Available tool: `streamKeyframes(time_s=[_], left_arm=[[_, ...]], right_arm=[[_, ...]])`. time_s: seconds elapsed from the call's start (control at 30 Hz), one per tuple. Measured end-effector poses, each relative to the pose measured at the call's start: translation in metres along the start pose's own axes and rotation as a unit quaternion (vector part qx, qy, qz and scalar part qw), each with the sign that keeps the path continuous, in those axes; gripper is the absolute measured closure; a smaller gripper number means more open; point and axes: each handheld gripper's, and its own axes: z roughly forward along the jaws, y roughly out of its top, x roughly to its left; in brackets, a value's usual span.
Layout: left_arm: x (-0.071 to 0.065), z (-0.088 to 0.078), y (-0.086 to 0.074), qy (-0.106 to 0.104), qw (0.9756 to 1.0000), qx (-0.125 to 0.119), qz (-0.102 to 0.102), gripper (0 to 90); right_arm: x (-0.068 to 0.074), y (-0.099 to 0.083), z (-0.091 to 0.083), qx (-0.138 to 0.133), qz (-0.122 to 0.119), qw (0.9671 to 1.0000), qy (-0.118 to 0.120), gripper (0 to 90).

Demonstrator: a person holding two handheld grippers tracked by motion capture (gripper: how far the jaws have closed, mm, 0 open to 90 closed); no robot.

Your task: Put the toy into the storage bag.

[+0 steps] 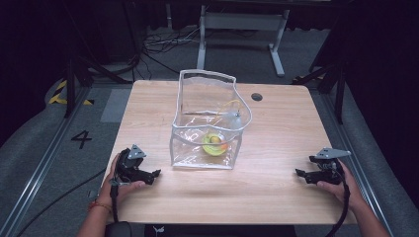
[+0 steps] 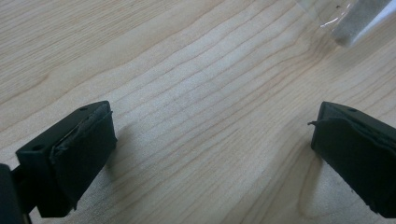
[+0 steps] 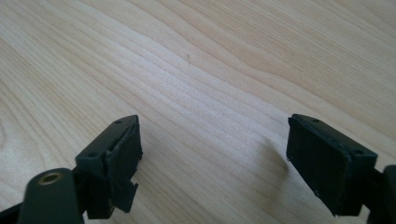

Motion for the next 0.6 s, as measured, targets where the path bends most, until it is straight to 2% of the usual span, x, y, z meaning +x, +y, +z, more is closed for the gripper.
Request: streamKeyframes(time_s=[0.1,0.17,0.23,0.3,0.6], left_arm=[[0.0,0.0,0.0,0.0,1.0,0.0,0.0,0.3],[0.0,0.0,0.0,0.0,1.0,0.0,0.0,0.3],[0.0,0.0,0.0,0.0,1.0,0.0,0.0,0.3],[0.0,0.0,0.0,0.0,1.0,0.0,0.0,0.2],[0.0,0.0,0.0,0.003,1.0,-0.003,0.001,0.3]], right_arm=[[-0.002,-0.005,-0.002,-0.009,0.017,0.9998,0.0,18.5],[-0.001,-0.008,-0.003,-0.017,0.017,0.9997,-0.005,16.2],[-0.004,-0.014,-0.002,-0.028,0.037,0.9989,-0.003,15.4],[-0.004,-0.016,-0.003,-0.034,0.043,0.9985,-0.006,15.4],[-0.003,-0.017,-0.004,-0.033,0.046,0.9983,-0.011,14.9]])
